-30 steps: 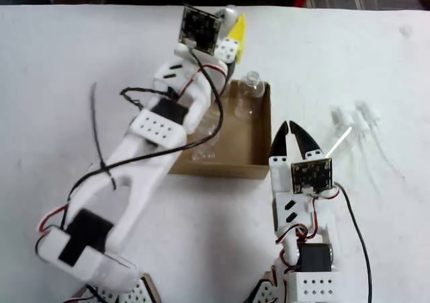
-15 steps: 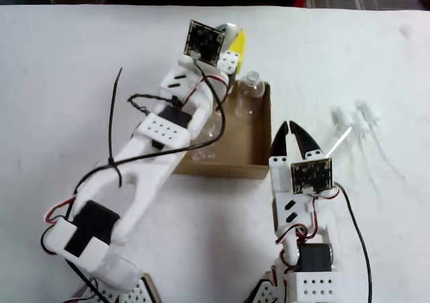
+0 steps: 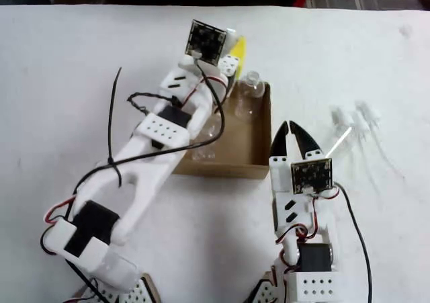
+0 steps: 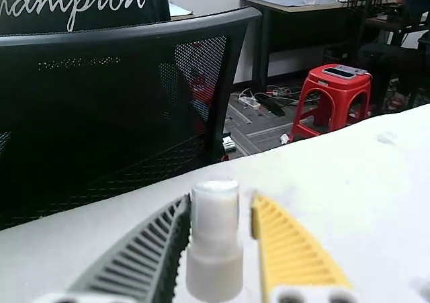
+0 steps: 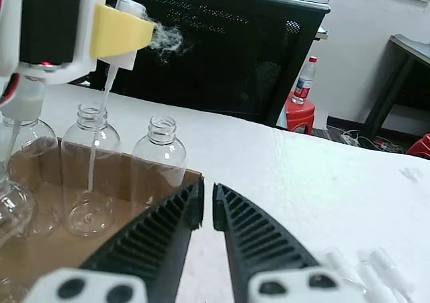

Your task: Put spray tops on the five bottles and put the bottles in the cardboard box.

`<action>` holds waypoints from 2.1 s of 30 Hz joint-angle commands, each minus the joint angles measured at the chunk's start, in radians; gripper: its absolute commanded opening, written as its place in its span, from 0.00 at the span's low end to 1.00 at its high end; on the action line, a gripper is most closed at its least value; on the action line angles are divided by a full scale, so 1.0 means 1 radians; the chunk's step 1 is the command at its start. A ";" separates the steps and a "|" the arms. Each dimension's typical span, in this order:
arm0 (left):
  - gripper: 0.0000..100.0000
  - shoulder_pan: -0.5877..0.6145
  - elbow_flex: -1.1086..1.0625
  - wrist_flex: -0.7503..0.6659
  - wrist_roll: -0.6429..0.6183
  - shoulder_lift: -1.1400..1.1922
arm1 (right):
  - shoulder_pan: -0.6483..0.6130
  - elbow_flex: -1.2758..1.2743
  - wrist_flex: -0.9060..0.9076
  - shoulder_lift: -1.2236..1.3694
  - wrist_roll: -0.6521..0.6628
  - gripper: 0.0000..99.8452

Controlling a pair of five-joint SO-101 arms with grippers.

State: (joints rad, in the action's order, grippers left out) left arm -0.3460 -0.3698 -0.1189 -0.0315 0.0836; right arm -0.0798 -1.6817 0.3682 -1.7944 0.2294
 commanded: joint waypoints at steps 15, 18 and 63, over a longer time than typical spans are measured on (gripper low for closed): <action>0.23 0.012 0.017 0.115 0.003 -0.117 | 0.002 -0.008 -0.015 -0.005 0.011 0.02; 0.23 0.012 0.032 0.109 0.003 -0.122 | 0.002 -0.008 -0.015 -0.005 0.011 0.02; 0.23 0.441 -0.968 0.494 -0.077 -1.156 | 0.001 -0.008 -0.010 -0.005 0.011 0.02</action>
State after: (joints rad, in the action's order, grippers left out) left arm 0.0898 -1.1385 0.6728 -0.1358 -1.0457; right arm -0.0798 -1.6817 0.3682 -1.7944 0.2294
